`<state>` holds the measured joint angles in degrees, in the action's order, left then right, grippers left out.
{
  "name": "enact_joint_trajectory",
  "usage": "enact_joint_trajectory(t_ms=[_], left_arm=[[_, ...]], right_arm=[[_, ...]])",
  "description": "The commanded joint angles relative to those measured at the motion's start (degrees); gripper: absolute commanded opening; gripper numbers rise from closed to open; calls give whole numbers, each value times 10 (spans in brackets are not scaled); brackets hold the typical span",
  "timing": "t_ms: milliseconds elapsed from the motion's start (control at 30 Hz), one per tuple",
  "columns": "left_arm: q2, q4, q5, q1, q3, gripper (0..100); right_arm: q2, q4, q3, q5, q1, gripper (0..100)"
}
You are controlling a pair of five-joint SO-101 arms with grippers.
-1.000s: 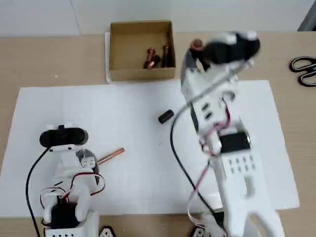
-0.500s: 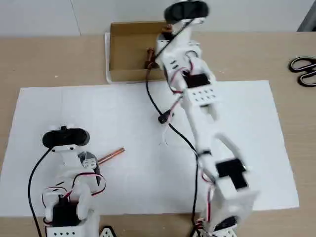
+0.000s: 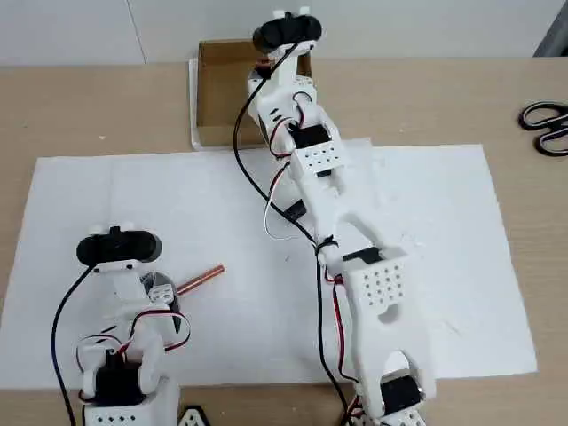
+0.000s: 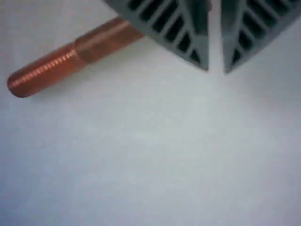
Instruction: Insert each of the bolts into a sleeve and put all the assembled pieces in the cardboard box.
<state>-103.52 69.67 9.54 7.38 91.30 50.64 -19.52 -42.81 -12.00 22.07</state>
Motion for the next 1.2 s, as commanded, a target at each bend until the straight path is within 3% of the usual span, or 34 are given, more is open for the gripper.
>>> enact_joint_trajectory(t_ms=[0, 233, 433, 733, 1167], left_arm=[[-4, -13, 0, 2, -1, 6], [-4, -13, 0, 2, -1, 6], [-4, -13, 0, 2, -1, 6], [-4, -12, 0, 2, -1, 6], [-4, -12, 0, 2, -1, 6]], right_arm=[[9, 15, -95, -3, 1, 3], [37, 14, -121, -3, 5, 4], [36, -79, -122, -3, 9, 6], [33, -141, -123, -3, 12, 218], [-50, -167, -123, -5, 20, 221]])
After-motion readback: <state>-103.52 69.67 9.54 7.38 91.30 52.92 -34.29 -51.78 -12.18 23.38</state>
